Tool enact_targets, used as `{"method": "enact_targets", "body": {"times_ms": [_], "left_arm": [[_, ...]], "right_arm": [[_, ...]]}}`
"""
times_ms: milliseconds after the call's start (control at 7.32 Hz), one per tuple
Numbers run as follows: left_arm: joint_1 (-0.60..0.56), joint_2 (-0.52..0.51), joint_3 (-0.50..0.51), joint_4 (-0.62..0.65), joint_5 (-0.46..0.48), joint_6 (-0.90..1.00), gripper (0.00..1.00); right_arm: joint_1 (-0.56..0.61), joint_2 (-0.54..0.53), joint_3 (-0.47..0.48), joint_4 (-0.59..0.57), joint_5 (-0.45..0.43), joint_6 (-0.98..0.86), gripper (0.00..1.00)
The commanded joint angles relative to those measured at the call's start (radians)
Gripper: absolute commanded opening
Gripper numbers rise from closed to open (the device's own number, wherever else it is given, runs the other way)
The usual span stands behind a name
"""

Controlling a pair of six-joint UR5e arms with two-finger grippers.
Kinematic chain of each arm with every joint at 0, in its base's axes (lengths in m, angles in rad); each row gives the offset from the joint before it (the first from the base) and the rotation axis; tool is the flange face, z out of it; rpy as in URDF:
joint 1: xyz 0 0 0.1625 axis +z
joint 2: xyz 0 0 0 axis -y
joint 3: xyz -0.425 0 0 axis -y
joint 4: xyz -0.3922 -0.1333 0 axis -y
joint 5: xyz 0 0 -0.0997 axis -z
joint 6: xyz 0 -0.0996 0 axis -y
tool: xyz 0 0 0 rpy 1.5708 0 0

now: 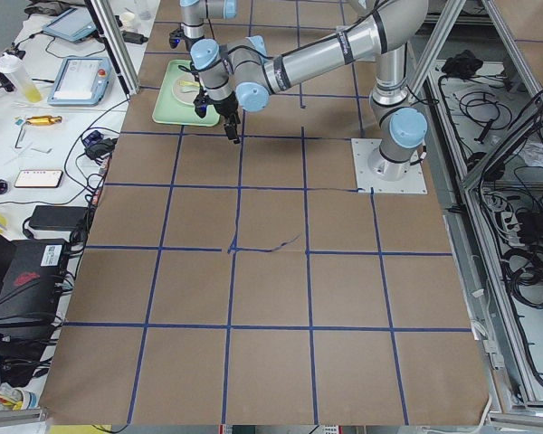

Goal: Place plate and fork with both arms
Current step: 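Lower the right gripper over the plate and grasp the yellow fork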

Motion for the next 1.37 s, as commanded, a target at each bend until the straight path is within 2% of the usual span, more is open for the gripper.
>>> {"method": "enact_targets", "body": {"times_ms": [0, 1230], "left_arm": [[0.0, 0.0, -0.002, 0.003, 0.0, 0.002, 1.0], [0.002, -0.017, -0.002, 0.023, 0.002, 0.021, 1.0]], "right_arm": [[0.004, 0.015, 0.0, -0.008, -0.001, 0.002, 0.49], [0.011, 0.027, 0.005, -0.009, -0.038, -0.012, 0.49]]}}
